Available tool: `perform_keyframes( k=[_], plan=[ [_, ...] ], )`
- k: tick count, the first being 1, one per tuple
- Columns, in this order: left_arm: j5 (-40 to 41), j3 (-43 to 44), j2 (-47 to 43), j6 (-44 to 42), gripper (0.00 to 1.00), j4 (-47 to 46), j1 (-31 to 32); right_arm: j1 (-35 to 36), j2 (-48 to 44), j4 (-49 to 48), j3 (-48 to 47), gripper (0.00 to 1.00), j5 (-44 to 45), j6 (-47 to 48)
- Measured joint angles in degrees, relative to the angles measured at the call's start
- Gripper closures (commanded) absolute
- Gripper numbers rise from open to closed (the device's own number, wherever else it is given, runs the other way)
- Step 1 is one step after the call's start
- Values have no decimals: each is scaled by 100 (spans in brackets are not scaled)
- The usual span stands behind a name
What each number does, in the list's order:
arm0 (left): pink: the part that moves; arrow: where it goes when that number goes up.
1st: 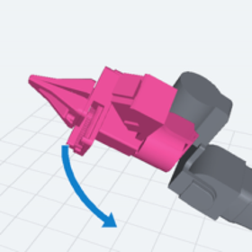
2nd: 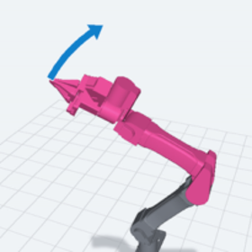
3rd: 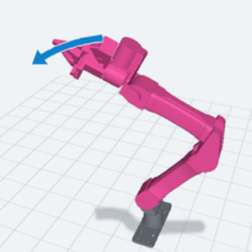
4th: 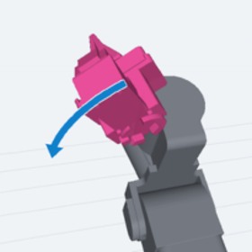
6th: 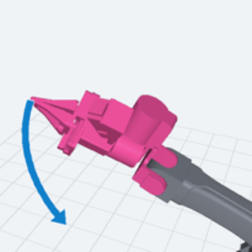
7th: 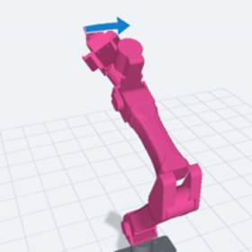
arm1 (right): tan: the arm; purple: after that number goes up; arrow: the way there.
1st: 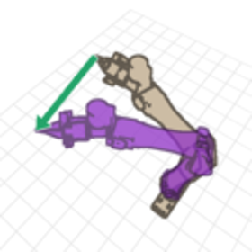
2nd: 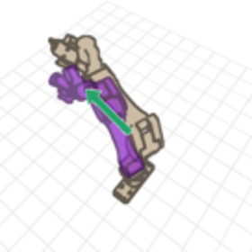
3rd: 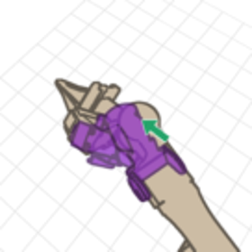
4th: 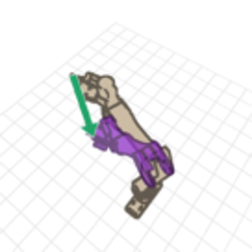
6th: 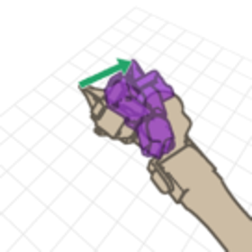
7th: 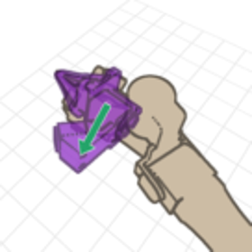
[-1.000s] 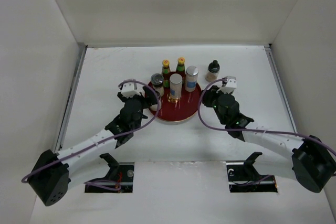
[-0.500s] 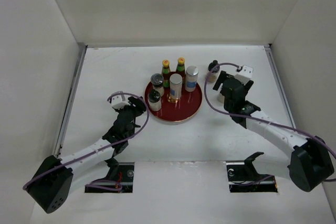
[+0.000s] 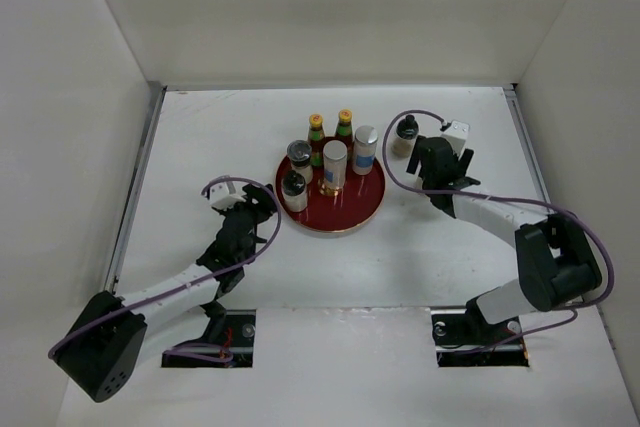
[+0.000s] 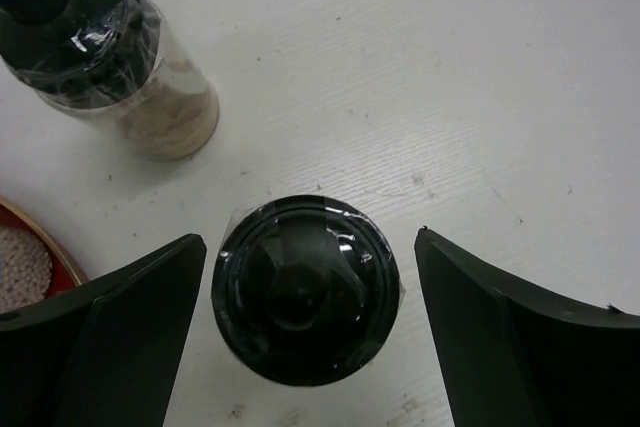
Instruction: Organize the condiment bottles
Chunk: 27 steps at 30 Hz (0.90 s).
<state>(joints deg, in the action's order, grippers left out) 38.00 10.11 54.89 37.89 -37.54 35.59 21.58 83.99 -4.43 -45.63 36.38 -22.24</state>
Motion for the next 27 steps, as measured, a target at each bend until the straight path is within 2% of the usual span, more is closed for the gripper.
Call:
perform_keyframes(
  k=[1,3,5,11,17,22,27],
  plan=[
    [-17,0,24,9,42,0,-9,-28,55,-9,-22,14,-22,0],
    [-46,0,76,22,42,-4,-31,-59,127,-20,-42,33,-39,13],
    [-61,0,129,33,41,-4,-33,-57,146,-28,-42,39,-48,17],
    [-90,-2,74,70,37,-24,-140,195,-291,146,31,41,55,98],
    [-94,-2,50,149,35,-46,-192,1519,-1353,245,44,42,46,52],
    [-96,-4,52,175,33,-46,-195,2459,-933,225,-199,41,-258,-179],
    [-98,-4,52,197,33,-46,-219,2863,-168,55,-481,40,-555,-269]
  ],
)
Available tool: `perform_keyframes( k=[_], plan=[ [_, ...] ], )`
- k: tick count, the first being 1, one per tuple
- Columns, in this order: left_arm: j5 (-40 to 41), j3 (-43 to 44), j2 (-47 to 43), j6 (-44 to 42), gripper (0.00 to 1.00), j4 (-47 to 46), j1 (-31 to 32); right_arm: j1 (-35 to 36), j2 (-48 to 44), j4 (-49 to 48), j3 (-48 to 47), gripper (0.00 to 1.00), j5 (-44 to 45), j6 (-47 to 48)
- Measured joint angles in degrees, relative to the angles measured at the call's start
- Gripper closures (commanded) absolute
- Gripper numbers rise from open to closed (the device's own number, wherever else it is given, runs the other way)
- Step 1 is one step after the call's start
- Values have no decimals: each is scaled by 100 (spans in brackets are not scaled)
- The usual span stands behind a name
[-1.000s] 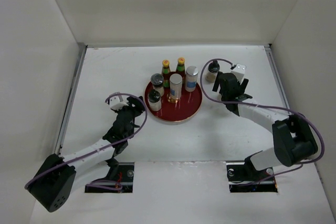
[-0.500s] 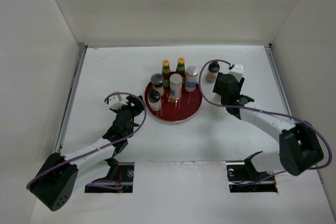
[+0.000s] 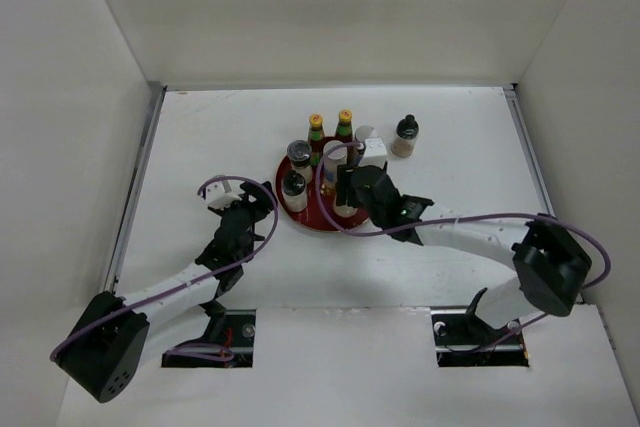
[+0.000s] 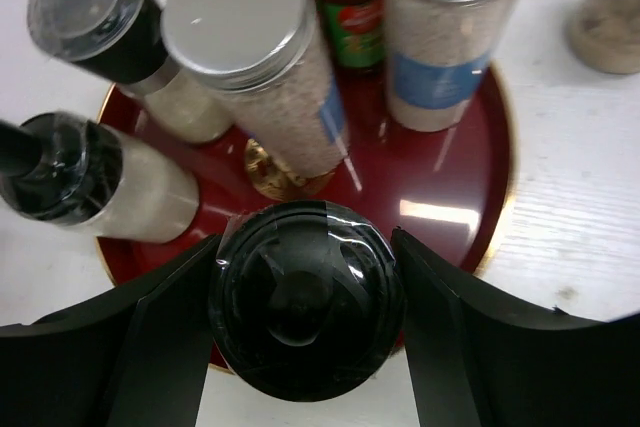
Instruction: Organize the condiment bottles
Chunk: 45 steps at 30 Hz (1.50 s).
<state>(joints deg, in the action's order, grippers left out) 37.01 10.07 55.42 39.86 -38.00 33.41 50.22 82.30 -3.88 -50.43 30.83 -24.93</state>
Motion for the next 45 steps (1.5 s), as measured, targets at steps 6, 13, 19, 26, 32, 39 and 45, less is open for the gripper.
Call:
perform_keyframes(
  k=[6,13,19,26,32,39,45],
  plan=[
    [-37,0,15,9,32,0,0,284,874,-310,-404,35,-98,31],
    [-120,0,26,66,32,0,-20,398,1226,-481,-514,21,-131,109],
    [-177,0,94,90,32,-7,-68,398,1152,-680,-544,0,-149,205],
    [-210,0,94,94,32,-15,-76,260,-111,-704,-282,3,-7,509],
    [-258,0,101,101,32,-15,-92,-1019,-651,-826,-118,2,240,527],
    [-284,0,101,109,32,-17,-111,-2267,693,-699,-796,0,140,745],
    [-313,0,149,109,32,-39,-109,-2887,1513,-575,-1401,0,-295,872]
  ],
)
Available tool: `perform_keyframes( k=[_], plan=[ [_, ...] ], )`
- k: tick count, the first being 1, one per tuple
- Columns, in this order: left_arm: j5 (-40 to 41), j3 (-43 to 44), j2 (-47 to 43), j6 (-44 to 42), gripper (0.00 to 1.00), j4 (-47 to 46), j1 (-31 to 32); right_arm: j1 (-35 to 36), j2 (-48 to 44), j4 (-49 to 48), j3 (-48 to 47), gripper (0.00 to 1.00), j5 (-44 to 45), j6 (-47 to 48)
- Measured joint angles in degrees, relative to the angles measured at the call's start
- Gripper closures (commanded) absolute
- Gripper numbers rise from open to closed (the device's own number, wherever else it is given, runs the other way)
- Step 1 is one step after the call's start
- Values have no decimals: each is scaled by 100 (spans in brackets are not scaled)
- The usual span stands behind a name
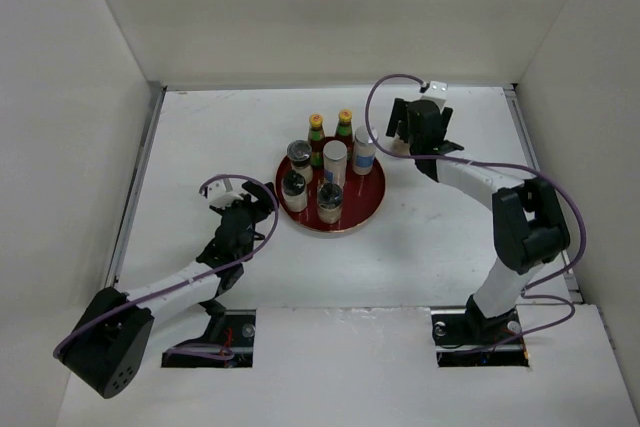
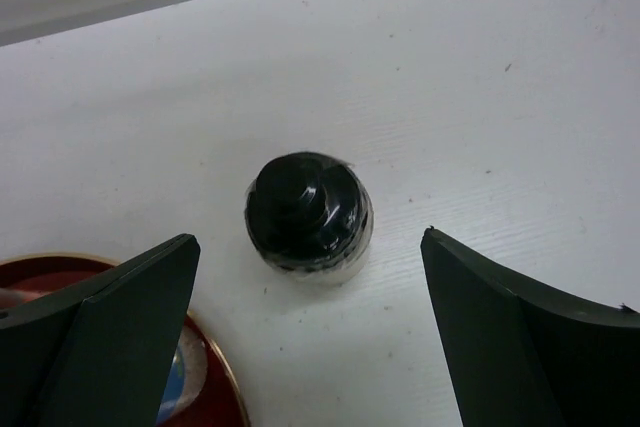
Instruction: Organize the condiment bottles
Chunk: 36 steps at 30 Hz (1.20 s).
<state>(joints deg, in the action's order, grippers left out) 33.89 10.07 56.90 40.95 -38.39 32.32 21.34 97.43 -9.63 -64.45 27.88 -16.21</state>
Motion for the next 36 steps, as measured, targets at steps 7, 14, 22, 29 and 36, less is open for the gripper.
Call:
perform_keyframes(
  k=[7,14,22,29,36],
  plan=[
    [-85,0,74,0,32,-37,-4,-116,654,24,-535,8,-350,26],
    [-120,0,74,2,32,-44,-7,-275,1067,24,-835,15,-490,-11],
    [-120,0,74,4,32,-44,-7,-437,1143,177,-896,20,-645,-94],
    [-122,0,63,4,32,-44,-17,-435,1150,302,-929,44,-728,-133],
    [-125,0,42,2,31,-42,-35,-407,457,479,-372,45,-719,-284]
  ],
)
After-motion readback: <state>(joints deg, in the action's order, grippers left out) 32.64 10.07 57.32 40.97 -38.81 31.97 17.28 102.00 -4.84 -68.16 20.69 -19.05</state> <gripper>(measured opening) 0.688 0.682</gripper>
